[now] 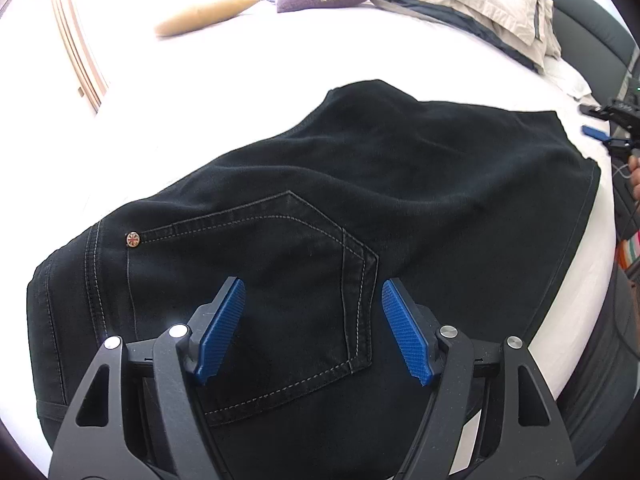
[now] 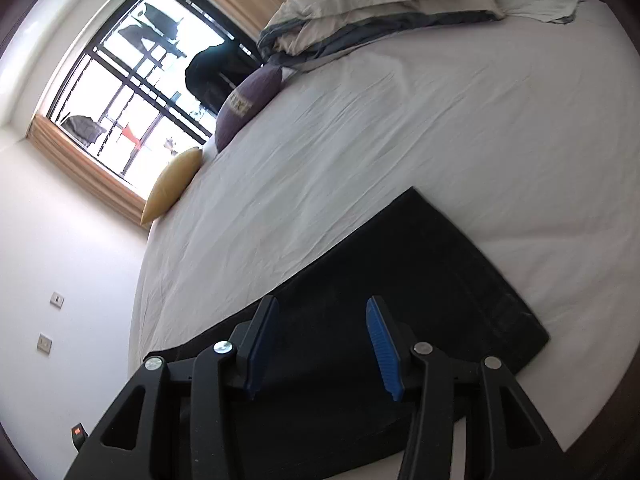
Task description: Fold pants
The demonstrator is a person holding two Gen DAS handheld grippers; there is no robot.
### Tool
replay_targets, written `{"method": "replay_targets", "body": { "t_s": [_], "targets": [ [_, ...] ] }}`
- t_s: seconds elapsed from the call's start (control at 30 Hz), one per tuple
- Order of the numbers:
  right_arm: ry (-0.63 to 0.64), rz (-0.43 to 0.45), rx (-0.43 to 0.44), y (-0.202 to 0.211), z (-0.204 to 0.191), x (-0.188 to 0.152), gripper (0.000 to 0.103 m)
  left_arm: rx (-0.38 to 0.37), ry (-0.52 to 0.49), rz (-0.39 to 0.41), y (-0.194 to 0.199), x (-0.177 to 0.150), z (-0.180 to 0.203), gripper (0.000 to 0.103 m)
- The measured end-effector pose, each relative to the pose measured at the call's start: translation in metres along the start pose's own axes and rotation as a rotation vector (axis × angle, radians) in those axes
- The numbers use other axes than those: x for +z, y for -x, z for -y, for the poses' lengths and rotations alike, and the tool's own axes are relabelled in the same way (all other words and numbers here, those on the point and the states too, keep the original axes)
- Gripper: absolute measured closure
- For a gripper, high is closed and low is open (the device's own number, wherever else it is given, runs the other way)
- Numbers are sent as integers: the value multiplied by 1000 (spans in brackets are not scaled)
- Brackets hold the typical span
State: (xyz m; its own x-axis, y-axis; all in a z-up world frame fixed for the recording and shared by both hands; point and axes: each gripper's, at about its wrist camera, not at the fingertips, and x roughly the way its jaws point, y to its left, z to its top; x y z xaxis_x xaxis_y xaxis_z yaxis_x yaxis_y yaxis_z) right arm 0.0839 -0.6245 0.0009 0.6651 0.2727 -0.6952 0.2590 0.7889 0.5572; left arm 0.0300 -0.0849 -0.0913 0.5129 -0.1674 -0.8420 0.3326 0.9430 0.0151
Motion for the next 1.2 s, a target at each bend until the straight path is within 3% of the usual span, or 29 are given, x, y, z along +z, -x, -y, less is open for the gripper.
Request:
{"method": "replay_targets", "body": {
  "t_s": [0.07,0.13,0.23,0.27,0.33,0.4,0.47,0.53,0.6,0.67,0.87,0.97,1.1,1.2],
  "targets": [
    [-1,-54,-28,-29,2,5,53,7,9,-7,-2,1,-2,33],
    [-29,-105,-112,-57,16,10,54,24,10,-24,-6,0,-6,33],
    [-57,-38,-189,-67,34,21,86,42,32,-19,-4,-3,-15,33],
    [-69,-16,-211,-66,37,26,87,43,45,-14,-2,-3,-18,33],
    [-43,20,-285,-64,35,34,87,41,65,-9,-1,-2,-24,33],
    [13,-17,-351,-63,21,35,84,49,70,-5,0,-2,-26,33],
    [139,-44,-310,-56,-10,24,80,43,81,8,4,-2,-27,33],
    [284,-87,-332,-53,-46,2,80,35,89,21,8,-1,-26,33],
    [361,-165,-302,-65,-67,-20,80,20,93,32,8,1,-23,33],
    [412,-212,-354,-90,-72,-28,81,12,83,24,4,4,-18,33],
    [360,-153,-421,-129,-72,7,80,22,66,-2,-8,5,-14,33],
    [294,-141,-411,-125,-71,18,80,18,76,4,-6,4,-17,33],
    [264,-99,-332,-86,-90,5,78,23,102,22,6,3,-23,33],
    [317,-153,-329,-92,-98,-16,64,20,106,44,13,6,-25,33]
  ]
}}
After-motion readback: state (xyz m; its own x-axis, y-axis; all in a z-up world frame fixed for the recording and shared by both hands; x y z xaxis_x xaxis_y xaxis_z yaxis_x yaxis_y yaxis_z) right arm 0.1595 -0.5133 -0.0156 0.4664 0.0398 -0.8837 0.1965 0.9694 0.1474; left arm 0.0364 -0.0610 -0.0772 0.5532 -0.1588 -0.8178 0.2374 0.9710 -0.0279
